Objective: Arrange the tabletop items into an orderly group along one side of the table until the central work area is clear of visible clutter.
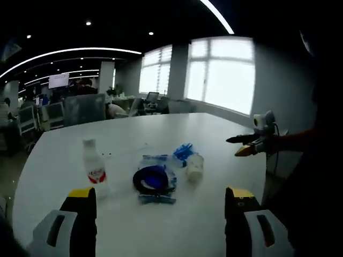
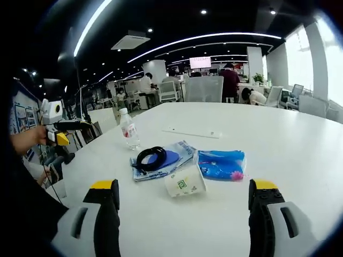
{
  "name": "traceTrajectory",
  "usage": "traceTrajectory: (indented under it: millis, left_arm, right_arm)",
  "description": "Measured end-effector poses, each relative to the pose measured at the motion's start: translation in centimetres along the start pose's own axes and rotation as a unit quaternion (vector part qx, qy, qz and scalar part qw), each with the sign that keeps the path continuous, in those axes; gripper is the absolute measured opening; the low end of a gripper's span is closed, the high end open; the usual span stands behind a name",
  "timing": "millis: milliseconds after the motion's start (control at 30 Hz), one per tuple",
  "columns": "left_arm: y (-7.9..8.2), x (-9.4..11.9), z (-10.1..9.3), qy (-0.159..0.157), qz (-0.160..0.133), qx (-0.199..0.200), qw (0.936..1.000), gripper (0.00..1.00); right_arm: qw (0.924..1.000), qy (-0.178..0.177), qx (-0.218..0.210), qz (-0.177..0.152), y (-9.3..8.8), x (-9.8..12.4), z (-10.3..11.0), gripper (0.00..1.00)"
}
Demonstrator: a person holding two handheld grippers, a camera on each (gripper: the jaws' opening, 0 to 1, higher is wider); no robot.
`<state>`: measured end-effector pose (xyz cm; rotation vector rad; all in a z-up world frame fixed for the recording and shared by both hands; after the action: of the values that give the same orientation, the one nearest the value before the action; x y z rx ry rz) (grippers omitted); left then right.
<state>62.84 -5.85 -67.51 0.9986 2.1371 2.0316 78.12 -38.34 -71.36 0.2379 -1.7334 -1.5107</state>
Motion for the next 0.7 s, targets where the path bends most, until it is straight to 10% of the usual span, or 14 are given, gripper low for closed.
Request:
traceTrajectory:
  millis: [700]
  left_arm:
    - [-1.0, 0.0, -0.6, -0.004, 0.006, 0.003, 1.0000, 1.00]
  right_arm:
    - [0.9987, 0.033, 0.037, 0.009, 1.1, 0.5, 0.0, 0.98]
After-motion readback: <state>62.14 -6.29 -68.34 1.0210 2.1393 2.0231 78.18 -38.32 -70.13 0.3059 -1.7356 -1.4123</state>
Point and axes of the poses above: the point that each gripper's makers call its tool centre point, and the gripper's own axes: x roughly backward along the fingers, z roughly to its left, y roughly out of its top, the point moved 6 cm from there along x, roughly backward along the fingers, and after that the axes turned 10 degrees about -y, right-handed, at the moved point
